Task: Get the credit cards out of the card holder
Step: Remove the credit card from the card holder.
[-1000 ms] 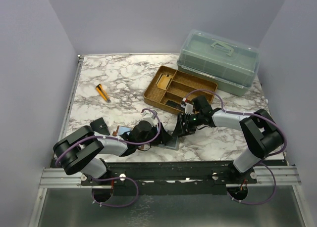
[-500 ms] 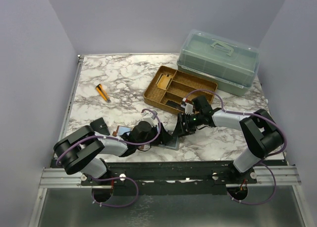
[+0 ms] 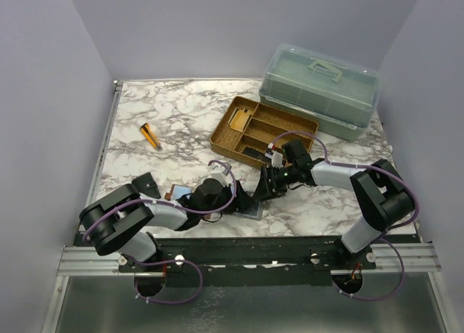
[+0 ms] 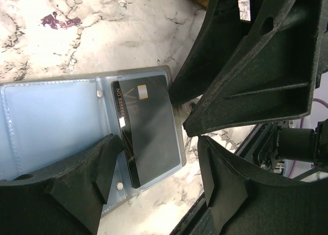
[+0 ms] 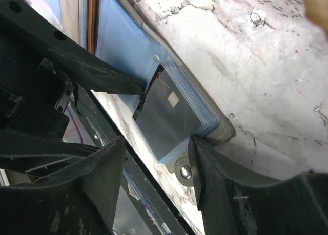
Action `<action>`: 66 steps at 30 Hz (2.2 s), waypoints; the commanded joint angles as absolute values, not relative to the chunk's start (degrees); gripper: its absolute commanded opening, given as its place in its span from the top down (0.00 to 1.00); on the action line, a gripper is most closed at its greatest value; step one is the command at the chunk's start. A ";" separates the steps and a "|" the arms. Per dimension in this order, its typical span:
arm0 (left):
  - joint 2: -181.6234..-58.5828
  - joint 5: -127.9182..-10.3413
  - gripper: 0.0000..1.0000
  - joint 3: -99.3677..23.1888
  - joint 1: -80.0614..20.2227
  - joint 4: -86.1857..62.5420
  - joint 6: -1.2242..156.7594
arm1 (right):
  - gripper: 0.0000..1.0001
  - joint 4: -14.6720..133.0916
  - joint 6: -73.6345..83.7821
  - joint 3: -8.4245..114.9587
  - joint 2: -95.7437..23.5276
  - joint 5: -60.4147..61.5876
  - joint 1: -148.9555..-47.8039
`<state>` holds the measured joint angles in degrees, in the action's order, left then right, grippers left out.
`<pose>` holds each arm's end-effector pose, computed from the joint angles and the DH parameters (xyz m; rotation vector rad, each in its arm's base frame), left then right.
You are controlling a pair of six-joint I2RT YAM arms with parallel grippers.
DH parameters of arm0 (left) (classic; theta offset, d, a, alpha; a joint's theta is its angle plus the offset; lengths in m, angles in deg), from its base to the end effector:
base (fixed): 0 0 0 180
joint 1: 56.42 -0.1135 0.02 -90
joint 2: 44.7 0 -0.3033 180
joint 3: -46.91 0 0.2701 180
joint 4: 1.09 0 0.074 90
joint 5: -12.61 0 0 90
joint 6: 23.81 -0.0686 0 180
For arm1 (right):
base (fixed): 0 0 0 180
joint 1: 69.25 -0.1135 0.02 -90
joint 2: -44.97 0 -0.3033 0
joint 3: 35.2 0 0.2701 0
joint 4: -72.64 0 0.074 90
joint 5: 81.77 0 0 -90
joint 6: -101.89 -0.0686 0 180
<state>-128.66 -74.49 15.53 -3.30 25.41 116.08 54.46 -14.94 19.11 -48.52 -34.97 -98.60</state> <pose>0.1654 -0.2262 0.1380 0.0984 2.2355 -1.1278 0.2513 0.1952 0.1412 -0.3715 2.6868 1.3125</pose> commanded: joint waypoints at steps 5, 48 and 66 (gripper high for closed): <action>-132.76 -75.70 0.29 16.00 -1.78 21.67 114.75 | 0.44 61.07 -17.15 20.15 -50.61 -39.84 -98.65; -130.97 -80.32 0.33 15.13 -1.51 14.27 118.82 | 0.50 62.28 -16.06 24.47 -50.56 -41.86 -98.70; -129.80 -80.09 0.43 16.41 -1.44 14.02 119.58 | 0.53 58.27 -13.47 25.73 -53.19 -36.41 -99.06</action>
